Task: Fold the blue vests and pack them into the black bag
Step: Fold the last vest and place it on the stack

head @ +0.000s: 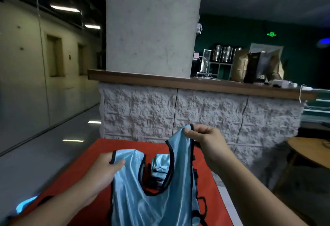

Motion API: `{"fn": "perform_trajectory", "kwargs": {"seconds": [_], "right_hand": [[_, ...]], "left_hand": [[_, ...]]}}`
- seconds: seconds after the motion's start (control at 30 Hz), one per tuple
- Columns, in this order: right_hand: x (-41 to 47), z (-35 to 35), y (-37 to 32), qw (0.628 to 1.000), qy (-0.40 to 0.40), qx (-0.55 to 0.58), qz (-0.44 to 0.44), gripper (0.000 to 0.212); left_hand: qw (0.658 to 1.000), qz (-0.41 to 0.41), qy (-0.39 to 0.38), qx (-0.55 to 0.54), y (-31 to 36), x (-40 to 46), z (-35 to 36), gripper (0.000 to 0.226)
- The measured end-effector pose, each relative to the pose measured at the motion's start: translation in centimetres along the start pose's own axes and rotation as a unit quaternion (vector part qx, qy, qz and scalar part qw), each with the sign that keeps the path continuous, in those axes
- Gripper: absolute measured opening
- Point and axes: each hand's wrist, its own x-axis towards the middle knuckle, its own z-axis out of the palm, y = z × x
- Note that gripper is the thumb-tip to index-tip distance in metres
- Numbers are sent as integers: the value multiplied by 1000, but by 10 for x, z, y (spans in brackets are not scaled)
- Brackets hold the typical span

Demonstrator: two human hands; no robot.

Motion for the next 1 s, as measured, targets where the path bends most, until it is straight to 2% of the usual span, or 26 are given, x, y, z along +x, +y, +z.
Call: {"fn": "perform_trajectory", "kwargs": {"seconds": [0.17, 0.2, 0.27, 0.33, 0.5, 0.6, 0.63, 0.67, 0.73, 0.77, 0.9, 1.0], "right_hand": [[-1, -3, -27, 999, 37, 13, -21, 11], [0, -3, -38, 999, 40, 17, -25, 12], [1, -3, -47, 998, 45, 26, -23, 13], [0, -2, -59, 998, 47, 34, -26, 11], [3, 5, -87, 997, 47, 34, -49, 10], [5, 8, -107, 995, 59, 39, -73, 9], [5, 9, -115, 994, 61, 38, -81, 10], [6, 10, -123, 993, 62, 35, -90, 10], [11, 11, -139, 992, 65, 26, -107, 9], [14, 11, -147, 991, 66, 24, -112, 9], [26, 17, -183, 991, 57, 10, -119, 8], [39, 22, -207, 992, 29, 32, -123, 13]], "left_hand": [[984, 106, 140, 40, 42, 12, -30, 10], [982, 117, 145, 13, 54, 15, -36, 16], [987, 109, 111, -40, 66, 21, -47, 47], [990, 114, 87, -15, 80, 25, -57, 72], [961, 215, 97, 148, 119, 30, -69, 52], [954, 229, 62, 183, 144, 31, -86, 65], [958, 217, 47, 180, 156, 29, -93, 65], [963, 202, 40, 172, 167, 27, -100, 55], [971, 174, 37, 162, 186, 25, -112, 20], [972, 162, 46, 161, 196, 24, -119, 12], [984, 128, 70, 106, 235, 16, -138, 4], [991, 109, 74, 39, 271, 6, -147, 11]]}}
